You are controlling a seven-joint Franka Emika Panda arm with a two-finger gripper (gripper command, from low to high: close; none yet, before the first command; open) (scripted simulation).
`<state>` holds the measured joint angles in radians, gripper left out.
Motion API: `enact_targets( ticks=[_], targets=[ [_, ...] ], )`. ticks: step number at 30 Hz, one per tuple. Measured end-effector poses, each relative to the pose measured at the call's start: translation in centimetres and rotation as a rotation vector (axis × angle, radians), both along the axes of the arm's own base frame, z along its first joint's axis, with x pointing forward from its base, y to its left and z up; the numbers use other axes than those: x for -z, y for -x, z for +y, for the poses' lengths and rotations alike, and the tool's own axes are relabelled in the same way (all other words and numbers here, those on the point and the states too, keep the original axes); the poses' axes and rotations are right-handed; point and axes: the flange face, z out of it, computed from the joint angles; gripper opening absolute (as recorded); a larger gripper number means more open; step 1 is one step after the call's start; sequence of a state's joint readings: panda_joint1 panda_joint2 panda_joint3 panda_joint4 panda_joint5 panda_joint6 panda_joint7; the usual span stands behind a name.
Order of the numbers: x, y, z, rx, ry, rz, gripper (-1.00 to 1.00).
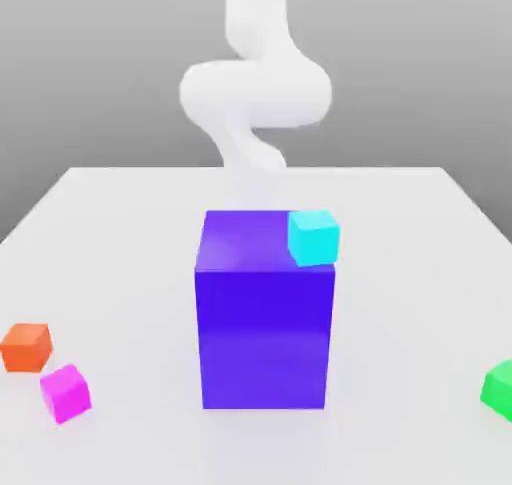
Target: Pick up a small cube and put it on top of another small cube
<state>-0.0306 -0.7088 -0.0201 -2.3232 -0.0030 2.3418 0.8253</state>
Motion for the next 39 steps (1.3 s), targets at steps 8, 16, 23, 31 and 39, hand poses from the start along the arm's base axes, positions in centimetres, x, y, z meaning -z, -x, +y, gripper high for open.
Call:
enact_targets(
  ticks=[8,16,23,31,39],
  targets=[
    [14.8,-6.9,-8.4,0.223,-0.099,0.227,0.0],
    [30.6,-6.9,-16.7,0.461,-0.198,0.44,0.0],
    [44.1,-1.5,-22.5,0.684,-0.285,0.623,0.0],
    [53.6,0.6,-23.5,0.745,-0.306,0.679,-1.0],
    [52.2,0.6,-23.5,0.745,-0.305,0.679,-1.0]
  ],
)
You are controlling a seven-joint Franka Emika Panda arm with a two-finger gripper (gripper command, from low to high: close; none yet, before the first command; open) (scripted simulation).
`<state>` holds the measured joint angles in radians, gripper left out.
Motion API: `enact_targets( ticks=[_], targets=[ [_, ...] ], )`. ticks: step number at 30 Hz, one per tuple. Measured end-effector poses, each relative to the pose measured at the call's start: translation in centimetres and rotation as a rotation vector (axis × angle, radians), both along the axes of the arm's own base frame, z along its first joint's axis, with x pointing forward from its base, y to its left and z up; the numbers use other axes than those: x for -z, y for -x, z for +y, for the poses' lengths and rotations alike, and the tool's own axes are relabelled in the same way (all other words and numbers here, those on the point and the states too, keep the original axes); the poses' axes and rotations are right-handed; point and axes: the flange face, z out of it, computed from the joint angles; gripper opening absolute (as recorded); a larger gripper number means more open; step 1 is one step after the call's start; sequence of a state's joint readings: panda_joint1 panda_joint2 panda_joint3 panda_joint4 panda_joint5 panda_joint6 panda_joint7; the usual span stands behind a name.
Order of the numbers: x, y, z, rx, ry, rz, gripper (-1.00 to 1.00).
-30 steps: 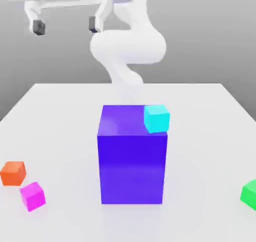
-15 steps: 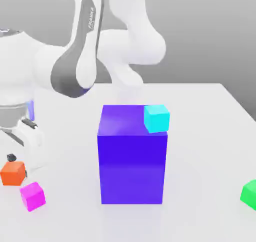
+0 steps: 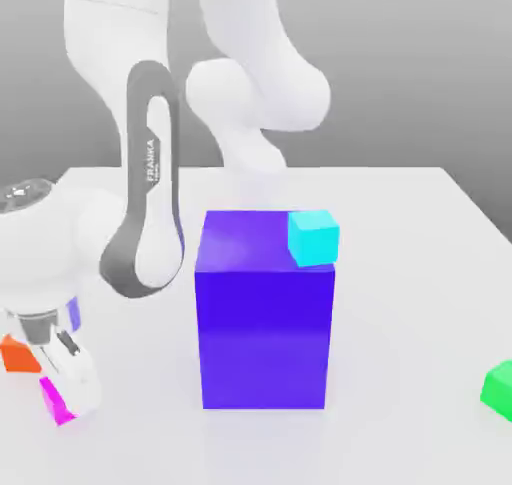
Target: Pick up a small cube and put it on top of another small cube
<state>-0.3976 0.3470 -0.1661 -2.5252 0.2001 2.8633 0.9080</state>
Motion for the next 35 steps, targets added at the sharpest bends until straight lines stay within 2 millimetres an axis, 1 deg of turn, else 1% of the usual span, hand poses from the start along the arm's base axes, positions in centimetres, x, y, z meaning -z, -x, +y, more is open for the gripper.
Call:
enact_targets(
  ticks=[3,4,6,7,8,11,14,16,19,21,23,25,28,29,30,31,32,35],
  targets=[
    [-3.3,0.1,0.0,0.001,-0.001,-0.001,-1.0],
    [-3.8,0.0,0.0,0.02,-0.001,0.0,-1.0],
    [-3.4,-0.4,-0.4,0.089,-0.003,0.003,-1.0],
    [-3.2,-1.0,0.1,0.109,-0.004,0.003,-1.0],
    [-3.3,-2.5,1.6,0.098,-0.006,0.002,-1.0],
    [-3.9,-7.1,8.8,0.008,-0.012,-0.004,-1.0],
    [-4.8,-10.1,16.2,-0.084,-0.016,-0.011,-1.0],
    [-5.3,-11.1,21.1,-0.148,-0.019,-0.012,-1.0],
    [-6.0,-11.3,28.6,-0.249,-0.022,-0.01,-1.0],
    [-6.5,-10.8,33.6,-0.318,-0.023,-0.008,-1.0],
    [-7.0,-9.7,38.7,-0.39,-0.022,-0.006,-1.0],
    [-7.5,-7.9,43.7,-0.464,-0.021,-0.004,-1.0],
    [-8.1,-4.4,51.2,-0.589,-0.014,-0.003,-1.0],
    [-7.7,-3.1,53.8,-0.632,-0.011,-0.003,-1.0],
    [-6.8,-1.8,56.3,-0.676,-0.008,-0.003,-1.0],
    [-5.4,-0.7,58.2,-0.71,-0.005,-0.003,-1.0],
    [-4.0,-0.1,59.2,-0.728,-0.003,-0.002,1.0],
    [-4.0,-0.1,59.2,-0.728,-0.003,-0.002,1.0]
  ],
)
